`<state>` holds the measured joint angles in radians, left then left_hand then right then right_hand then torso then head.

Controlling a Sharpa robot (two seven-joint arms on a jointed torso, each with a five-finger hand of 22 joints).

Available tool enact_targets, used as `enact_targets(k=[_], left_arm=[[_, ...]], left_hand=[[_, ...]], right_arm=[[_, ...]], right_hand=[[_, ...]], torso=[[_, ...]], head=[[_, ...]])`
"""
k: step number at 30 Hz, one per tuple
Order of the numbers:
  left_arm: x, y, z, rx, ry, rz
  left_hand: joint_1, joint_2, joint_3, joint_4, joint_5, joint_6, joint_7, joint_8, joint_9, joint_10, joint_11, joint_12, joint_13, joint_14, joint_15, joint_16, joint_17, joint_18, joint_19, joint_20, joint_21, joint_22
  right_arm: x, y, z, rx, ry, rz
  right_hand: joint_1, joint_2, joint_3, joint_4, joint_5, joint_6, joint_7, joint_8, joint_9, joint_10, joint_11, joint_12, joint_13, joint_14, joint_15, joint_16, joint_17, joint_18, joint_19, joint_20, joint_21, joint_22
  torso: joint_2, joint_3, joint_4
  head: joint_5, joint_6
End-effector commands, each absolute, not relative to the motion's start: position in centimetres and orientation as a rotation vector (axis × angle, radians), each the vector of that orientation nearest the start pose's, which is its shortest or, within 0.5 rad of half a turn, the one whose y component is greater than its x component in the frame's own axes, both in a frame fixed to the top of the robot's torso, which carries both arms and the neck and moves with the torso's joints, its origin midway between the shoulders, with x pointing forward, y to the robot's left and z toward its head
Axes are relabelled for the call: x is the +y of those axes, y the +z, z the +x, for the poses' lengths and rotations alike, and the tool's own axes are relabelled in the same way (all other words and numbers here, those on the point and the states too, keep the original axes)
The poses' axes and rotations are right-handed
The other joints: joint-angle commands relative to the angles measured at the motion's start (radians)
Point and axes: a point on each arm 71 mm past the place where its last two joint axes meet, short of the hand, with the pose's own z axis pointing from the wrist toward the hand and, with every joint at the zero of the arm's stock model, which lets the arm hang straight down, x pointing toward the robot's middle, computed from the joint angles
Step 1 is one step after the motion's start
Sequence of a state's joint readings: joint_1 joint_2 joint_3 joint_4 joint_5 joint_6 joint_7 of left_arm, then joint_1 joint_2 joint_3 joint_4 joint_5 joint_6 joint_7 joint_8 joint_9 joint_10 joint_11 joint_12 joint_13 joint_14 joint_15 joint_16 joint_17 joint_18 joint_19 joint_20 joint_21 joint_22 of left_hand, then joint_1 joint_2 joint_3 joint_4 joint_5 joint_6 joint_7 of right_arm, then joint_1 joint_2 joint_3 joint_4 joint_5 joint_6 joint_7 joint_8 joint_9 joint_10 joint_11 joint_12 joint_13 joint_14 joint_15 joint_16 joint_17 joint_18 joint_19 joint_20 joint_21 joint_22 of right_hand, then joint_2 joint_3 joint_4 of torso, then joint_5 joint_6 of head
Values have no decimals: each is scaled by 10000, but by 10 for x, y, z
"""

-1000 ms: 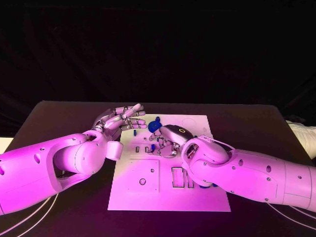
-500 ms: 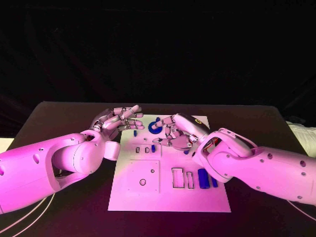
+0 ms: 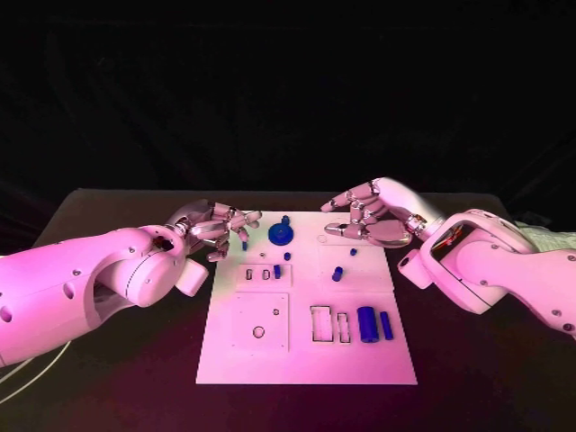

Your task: Assemble the parts on the task board

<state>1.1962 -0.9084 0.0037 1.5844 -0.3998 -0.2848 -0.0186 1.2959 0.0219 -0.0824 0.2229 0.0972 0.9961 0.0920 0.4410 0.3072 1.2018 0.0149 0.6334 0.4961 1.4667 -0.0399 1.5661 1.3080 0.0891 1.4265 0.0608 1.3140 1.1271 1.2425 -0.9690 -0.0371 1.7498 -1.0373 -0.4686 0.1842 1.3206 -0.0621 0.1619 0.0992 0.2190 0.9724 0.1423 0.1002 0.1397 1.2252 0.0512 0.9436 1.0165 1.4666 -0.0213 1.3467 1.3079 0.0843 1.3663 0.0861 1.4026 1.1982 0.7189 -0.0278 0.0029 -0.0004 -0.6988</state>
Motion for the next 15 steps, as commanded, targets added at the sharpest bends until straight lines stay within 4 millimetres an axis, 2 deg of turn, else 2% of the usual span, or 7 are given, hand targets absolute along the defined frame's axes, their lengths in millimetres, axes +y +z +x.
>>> enact_targets(k=[1, 3, 4, 6, 9, 12, 15], left_arm=[[219, -188, 479, 20837, -9022, -6162], [219, -187, 481, 21271, -8173, -5582], [219, -186, 482, 21436, -7817, -5303], [217, -184, 483, 21671, -7277, -4798], [212, -182, 485, 21864, -6848, -4327], [204, -180, 490, 22029, -6556, -4011], [196, -181, 494, 22369, -6252, -3761]], left_hand=[[-302, 187, -216, 400, 4, -213, -49, 669, 589, -108, -83, 1457, 1391, 1041, -65, 47, 2628, -245, 187, -10, 589, 864], [-376, 272, -428, 616, 5, -429, -207, 1267, 1152, 127, -123, 2984, 2988, 1041, -121, 47, 2628, -326, 362, -113, 993, 1495], [-464, 384, -494, 670, 3, -504, -186, 1460, 1343, 157, -161, 3363, 3407, 1041, -154, 47, 2628, -363, 401, -99, 1093, 1659], [-586, 510, -643, 664, 7, -698, -216, 1737, 1652, 88, -167, 3721, 3794, 1041, -165, 47, 2628, -367, 386, -112, 1142, 1725], [-581, 613, -780, 678, 10, -902, -237, 1973, 1943, 6, -145, 3976, 4092, 1041, -171, 47, 2628, -370, 370, -117, 1186, 1790], [-570, 673, -928, 671, 8, -1039, -242, 2170, 2189, 268, -164, 4592, 4813, 1041, -192, 47, 2628, -396, 401, -108, 1271, 1940], [-678, 754, -1098, 677, 14, -1132, -270, 2334, 2399, 650, -176, 5305, 5644, 1041, -210, 47, 2628, -432, 470, -115, 1386, 2149]], right_arm=[[-201, -127, 448, 14737, 11584, 1547], [-206, -126, 451, 14772, 11399, 1683], [-208, -126, 452, 14798, 11325, 1740], [-210, -126, 453, 14842, 11199, 1776], [-211, -125, 454, 14898, 11042, 1787], [-212, -125, 456, 14961, 10890, 1837], [-211, -125, 458, 15000, 10807, 1860]], right_hand=[[54, 74, 34, -36, 57, 73, 9, 12, 16, 70, 22, 38, 17, 539, -10, 46, 192, -69, 38, 0, 66, 14], [55, 77, 34, -36, 63, 73, 9, 13, 16, 67, 22, 33, 12, 538, -10, 40, 185, -68, 36, 0, 65, 10], [54, 78, 34, -35, 65, 73, 9, 13, 16, 65, 22, 30, 9, 537, -10, 35, 180, -67, 34, 0, 62, 5], [44, 94, 27, -19, 105, 68, 13, 15, 16, 56, 24, 24, 5, 530, -10, 9, 152, -63, 19, -2, 52, -20], [35, 108, 22, -5, 142, 72, 14, 21, 18, 57, 25, 34, 14, 526, -9, -6, 138, -63, 19, -3, 52, -19], [25, 112, 14, 5, 161, 76, 14, 26, 19, 58, 26, 41, 19, 522, -9, -20, 124, -60, 11, -3, 46, -31], [18, 113, 9, 12, 171, 76, 15, 28, 20, 44, 27, 20, 1, 515, -8, -45, 97, -54, -7, -3, 32, -64]], torso=[[-99, 39, -40], [-126, 49, -40], [-132, 53, -33], [-133, 62, -26], [-128, 84, -8], [-149, 70, 5], [-157, 89, 1]], head=[[54, -14], [65, -26], [71, -28], [78, -36], [77, -65], [91, -69], [129, -88]])
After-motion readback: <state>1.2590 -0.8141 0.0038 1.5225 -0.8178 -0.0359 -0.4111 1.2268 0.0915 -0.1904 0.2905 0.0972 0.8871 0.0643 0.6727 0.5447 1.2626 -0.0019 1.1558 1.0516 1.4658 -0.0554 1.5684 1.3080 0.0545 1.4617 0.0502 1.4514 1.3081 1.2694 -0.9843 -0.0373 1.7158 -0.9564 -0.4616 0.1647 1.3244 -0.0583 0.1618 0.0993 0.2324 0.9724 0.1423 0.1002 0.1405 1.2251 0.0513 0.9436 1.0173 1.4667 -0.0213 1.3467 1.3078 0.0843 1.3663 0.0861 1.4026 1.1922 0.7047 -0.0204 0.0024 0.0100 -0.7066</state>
